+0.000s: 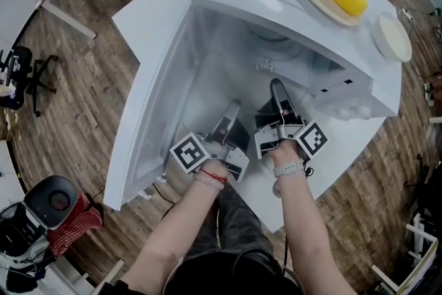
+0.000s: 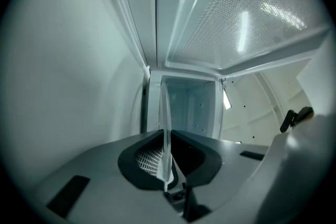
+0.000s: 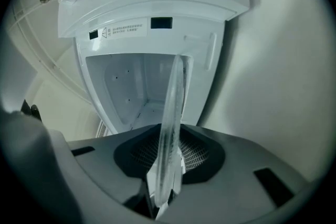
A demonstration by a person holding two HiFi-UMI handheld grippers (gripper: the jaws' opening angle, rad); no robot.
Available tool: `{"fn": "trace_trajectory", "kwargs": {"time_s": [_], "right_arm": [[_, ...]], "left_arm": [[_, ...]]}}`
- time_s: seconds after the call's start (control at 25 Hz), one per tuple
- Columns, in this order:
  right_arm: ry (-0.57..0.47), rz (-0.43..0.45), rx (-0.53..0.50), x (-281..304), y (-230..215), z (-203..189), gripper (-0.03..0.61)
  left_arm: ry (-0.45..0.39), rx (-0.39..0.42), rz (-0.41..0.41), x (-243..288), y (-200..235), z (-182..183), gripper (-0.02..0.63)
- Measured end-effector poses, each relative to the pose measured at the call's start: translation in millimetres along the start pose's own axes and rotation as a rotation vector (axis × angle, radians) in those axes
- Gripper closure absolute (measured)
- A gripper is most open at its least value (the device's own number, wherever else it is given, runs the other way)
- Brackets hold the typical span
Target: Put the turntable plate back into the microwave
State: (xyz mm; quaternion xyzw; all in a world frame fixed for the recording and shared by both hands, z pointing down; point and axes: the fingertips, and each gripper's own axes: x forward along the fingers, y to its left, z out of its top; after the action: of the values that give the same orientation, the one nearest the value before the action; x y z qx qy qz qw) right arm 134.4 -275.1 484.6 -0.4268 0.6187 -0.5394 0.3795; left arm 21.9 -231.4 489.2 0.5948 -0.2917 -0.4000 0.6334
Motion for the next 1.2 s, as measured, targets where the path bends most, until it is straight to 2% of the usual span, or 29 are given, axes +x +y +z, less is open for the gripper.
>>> {"fn": "trace_trajectory", "kwargs": {"time_s": [0.4, 0.52, 0.68, 1.2], "right_arm": [[0.050, -0.009, 0.058, -32.0, -1.2, -30.1, 0.488], [0.036, -0.031, 0.073, -35.0, -5.8, -29.8, 0.489], [0.031, -0.035, 0.086, -35.2, -6.5, -29.5, 0.534], [0.014, -0.033, 0.112, -22.6, -2.0, -32.6, 0.535]], "left_arm": [[-0.006, 0.007, 0.004, 0.2, -0.5, 1.0, 0.581], [-0.002, 0.007, 0.005, 0.5, -0.5, 1.0, 0.581], [0.008, 0.016, 0.013, -1.2, 2.3, 0.3, 0.581], [0.002, 0.048, 0.002, -2.9, -4.4, 8.7, 0.581]]}}
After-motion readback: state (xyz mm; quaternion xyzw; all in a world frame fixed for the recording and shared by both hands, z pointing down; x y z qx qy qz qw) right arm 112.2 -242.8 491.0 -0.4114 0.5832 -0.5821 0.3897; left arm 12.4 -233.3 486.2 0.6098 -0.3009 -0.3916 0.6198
